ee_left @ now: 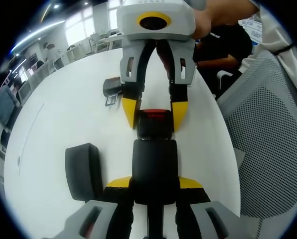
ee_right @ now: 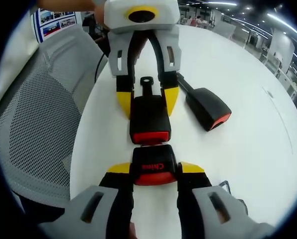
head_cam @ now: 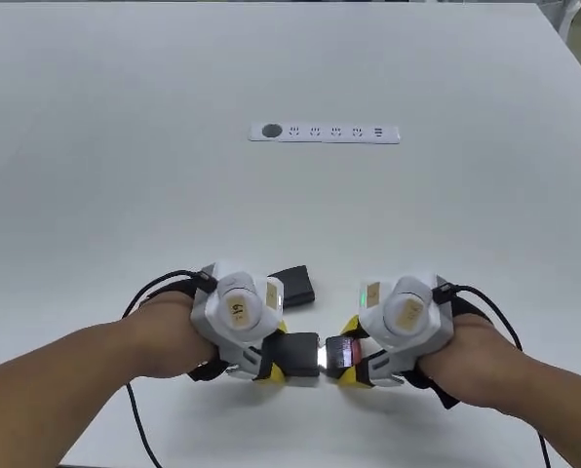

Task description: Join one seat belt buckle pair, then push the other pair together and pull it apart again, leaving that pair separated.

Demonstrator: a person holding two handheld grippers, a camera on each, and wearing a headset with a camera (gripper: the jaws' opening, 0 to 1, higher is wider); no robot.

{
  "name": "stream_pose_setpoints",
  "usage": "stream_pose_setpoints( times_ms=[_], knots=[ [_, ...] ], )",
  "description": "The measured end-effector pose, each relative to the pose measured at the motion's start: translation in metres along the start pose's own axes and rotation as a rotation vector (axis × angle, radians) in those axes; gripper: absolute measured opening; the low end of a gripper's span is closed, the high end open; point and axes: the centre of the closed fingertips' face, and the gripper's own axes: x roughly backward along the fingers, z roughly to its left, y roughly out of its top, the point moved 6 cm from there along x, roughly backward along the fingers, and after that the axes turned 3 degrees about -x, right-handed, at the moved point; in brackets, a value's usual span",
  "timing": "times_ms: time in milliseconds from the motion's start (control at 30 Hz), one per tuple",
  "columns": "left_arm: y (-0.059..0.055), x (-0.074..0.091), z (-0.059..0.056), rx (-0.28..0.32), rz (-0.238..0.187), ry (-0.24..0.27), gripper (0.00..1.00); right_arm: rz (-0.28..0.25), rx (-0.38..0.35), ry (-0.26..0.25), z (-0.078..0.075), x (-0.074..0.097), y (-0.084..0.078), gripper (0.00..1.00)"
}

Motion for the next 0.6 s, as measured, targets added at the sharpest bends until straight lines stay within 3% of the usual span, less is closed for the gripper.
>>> stream_pose_setpoints(
  times_ms=[67,133,233,467,600],
  knots=[
    [0.0004,0.0000,-0.0011,0.013,-0.010,0.013,0.31,0.017,0.029,-0.004,-0.0020,0.0006,-0.0017,0.32],
    [-0.0020,0.0007,-0.0020,0.050,-0.033,0.033,0.31,0.012,0.014,-0.003,-0.0029,0.0013,-0.0023,0.31],
    [-0.0020,0.0023,-0.0037,0.055,-0.044,0.044,0.31,0.017,0.020,-0.009,-0.0020,0.0014,-0.0015,0.31],
    [-0.0016,0.0031,-0.0025,0.044,-0.026,0.039,0.31,0.023,0.011,-0.012,-0.0021,0.0010,-0.0019,0.32],
    [-0.0026,0.0035,-0.0028,0.051,-0.038,0.041,0.31,0.012,0.015,-0.011,-0.0029,0.0010,-0.0028,0.33]
  ],
)
